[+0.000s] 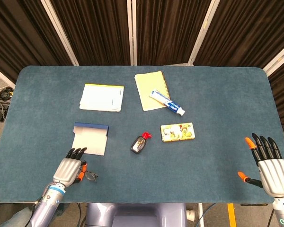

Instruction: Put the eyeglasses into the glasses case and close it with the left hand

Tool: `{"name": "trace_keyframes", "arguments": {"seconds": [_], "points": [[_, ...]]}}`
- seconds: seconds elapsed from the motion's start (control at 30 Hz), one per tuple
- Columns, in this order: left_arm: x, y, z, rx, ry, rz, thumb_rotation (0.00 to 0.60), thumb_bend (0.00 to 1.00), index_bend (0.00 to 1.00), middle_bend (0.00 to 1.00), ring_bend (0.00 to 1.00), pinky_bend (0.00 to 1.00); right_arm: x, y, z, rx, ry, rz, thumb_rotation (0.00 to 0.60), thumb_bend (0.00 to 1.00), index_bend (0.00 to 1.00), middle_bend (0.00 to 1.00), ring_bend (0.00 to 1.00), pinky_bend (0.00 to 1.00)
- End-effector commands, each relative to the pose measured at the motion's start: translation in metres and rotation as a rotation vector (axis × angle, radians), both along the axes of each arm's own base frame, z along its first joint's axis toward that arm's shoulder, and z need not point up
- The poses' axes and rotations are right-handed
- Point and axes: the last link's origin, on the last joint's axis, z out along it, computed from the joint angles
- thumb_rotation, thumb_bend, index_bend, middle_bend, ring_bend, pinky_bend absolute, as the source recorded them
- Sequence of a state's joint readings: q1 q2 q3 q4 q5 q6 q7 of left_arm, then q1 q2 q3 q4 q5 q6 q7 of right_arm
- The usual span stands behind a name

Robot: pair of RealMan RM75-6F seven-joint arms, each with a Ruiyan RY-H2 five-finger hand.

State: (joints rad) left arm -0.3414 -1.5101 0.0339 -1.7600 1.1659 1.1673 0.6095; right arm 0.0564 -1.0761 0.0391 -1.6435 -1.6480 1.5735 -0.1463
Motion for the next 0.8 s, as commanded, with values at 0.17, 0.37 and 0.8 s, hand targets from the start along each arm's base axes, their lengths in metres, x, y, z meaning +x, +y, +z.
{"name": "trace_keyframes", "arguments": {"seconds": [0.17, 0.37, 0.8], "points": [[0.007, 0.029, 0.012, 0.060, -0.043, -0.016, 0.600, 0.55, 0.61, 0.00, 0.00, 0.00, -0.001, -0.001, -0.001, 0.004, 0.003, -0.006, 0.600, 0.00, 0.00, 0.00, 0.00, 0.00], [0.014, 0.068, 0.022, 0.093, -0.046, -0.030, 0.600, 0.55, 0.61, 0.00, 0.00, 0.00, -0.001, -0.002, -0.005, 0.017, 0.012, -0.012, 0.600, 0.00, 0.00, 0.00, 0.00, 0.00], [0.014, 0.129, 0.007, 0.104, 0.009, -0.083, 0.600, 0.55, 0.61, 0.00, 0.00, 0.00, -0.005, -0.008, -0.014, 0.033, 0.043, -0.040, 0.600, 0.00, 0.00, 0.00, 0.00, 0.00]]}}
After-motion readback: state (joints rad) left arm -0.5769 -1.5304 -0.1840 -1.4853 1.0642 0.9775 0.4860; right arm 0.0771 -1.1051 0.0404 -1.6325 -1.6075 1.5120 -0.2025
